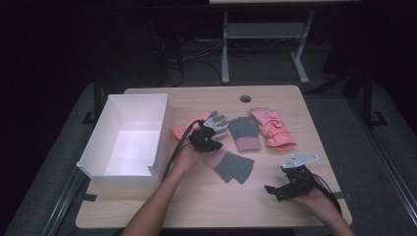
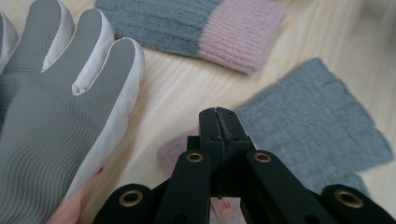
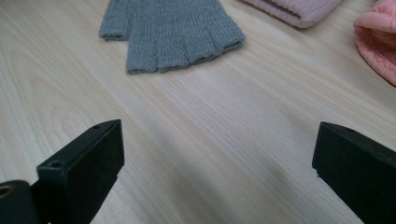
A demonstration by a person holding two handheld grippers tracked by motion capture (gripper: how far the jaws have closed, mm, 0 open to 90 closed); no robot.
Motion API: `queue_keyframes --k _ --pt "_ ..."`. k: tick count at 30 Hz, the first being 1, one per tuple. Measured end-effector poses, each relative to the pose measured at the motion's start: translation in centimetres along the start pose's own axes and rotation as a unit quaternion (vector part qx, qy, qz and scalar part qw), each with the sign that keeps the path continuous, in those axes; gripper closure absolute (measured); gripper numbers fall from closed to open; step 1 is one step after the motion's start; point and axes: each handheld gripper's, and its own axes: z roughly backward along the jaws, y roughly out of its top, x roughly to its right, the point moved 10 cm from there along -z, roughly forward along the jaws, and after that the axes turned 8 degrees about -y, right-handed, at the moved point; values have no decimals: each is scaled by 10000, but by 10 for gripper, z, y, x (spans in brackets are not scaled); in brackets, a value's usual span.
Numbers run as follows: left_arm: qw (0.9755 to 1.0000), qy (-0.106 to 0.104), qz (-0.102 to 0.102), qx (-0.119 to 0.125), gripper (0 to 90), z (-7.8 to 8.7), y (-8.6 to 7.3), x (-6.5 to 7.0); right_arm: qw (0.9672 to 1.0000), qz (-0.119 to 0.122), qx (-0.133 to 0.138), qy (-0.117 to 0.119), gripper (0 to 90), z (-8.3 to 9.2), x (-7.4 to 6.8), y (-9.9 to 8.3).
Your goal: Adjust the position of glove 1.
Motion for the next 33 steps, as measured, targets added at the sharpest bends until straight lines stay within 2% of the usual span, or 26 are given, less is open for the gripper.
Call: queue_keyframes --k 5,7,12,18,24,33 --pt "10000 51 46 -70 899 -7 -1 -6 10000 -16 -25 3 19 0 0 -1" --pt "9998 56 16 -185 899 -9 -4 -7 10000 -12 -26 3 19 1 0 -2" --pt "9998 41 58 -188 900 -9 -5 -6 10000 -11 -12 -36 42 2 3 -3" --pt "9996 27 88 -274 900 -6 -12 -1 10000 -6 -3 -36 42 4 2 -4" --pt "9990 36 35 -455 900 0 -19 3 10000 -12 -8 -28 41 4 2 -4" --pt "9985 -5 205 -515 900 7 -30 17 10000 -42 -12 -32 40 5 2 -4"
